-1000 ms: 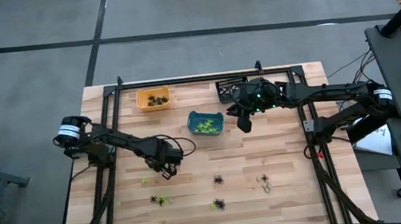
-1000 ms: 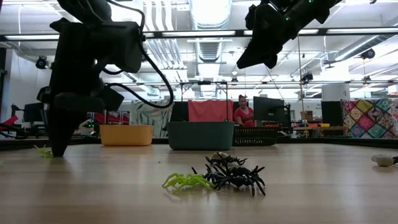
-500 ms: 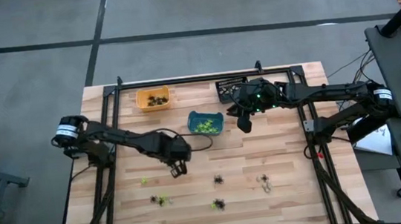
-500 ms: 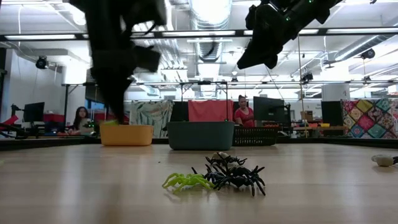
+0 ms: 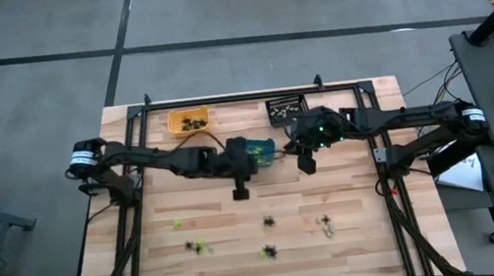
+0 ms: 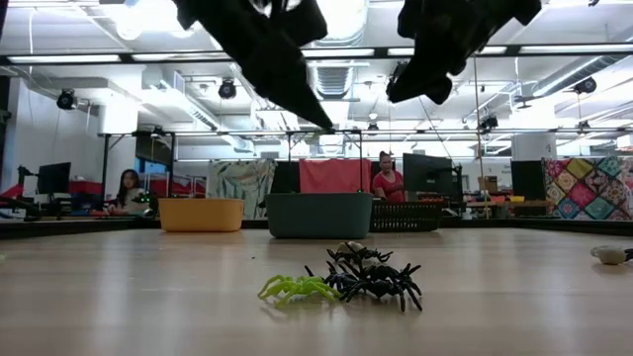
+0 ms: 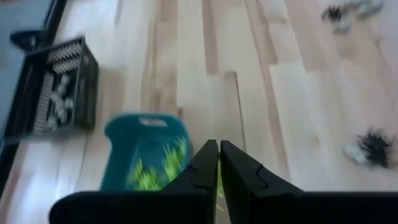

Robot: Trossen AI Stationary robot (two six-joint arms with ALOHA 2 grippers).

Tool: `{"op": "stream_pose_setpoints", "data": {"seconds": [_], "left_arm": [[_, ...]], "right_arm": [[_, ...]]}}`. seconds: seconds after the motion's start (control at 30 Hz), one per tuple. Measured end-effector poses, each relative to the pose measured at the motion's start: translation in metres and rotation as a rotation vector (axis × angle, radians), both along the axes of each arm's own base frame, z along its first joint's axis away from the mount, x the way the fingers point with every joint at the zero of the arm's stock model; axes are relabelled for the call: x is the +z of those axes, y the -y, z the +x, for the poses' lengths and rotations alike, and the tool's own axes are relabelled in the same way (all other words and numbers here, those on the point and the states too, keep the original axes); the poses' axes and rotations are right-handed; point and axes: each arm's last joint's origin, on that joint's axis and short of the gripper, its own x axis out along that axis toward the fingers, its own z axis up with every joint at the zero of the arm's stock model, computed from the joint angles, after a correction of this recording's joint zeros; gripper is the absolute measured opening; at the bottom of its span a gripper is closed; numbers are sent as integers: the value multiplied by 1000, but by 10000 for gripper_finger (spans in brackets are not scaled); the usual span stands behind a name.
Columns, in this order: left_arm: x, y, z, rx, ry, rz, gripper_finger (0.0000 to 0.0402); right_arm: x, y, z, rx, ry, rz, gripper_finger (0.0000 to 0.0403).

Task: Sort Halloween decoration
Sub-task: Put the green spider toy into the blue bin

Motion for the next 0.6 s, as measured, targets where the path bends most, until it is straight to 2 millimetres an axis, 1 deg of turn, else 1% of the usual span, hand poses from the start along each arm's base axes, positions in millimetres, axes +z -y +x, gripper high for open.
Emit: {"op": "stream_pose_setpoints", "data": {"seconds": [0.1,0.17,0.27,0.37,0.47,0.6], "left_arm": [[-3,-26,3,-41,54,-50,0],[-8,-44,3,-35,76,-85,0],[-20,-66,4,35,95,-118,0],[-31,-83,3,110,84,-153,0],[-40,-91,2,143,53,-169,1],[-49,-92,4,146,24,-174,13]], "right_arm": [[1,-9,1,23,3,16,59],[0,-15,1,41,1,23,59],[0,-23,2,58,2,36,59],[0,-29,2,67,0,52,59],[0,-33,2,64,-1,77,59],[0,-37,2,38,-15,130,59]]}}
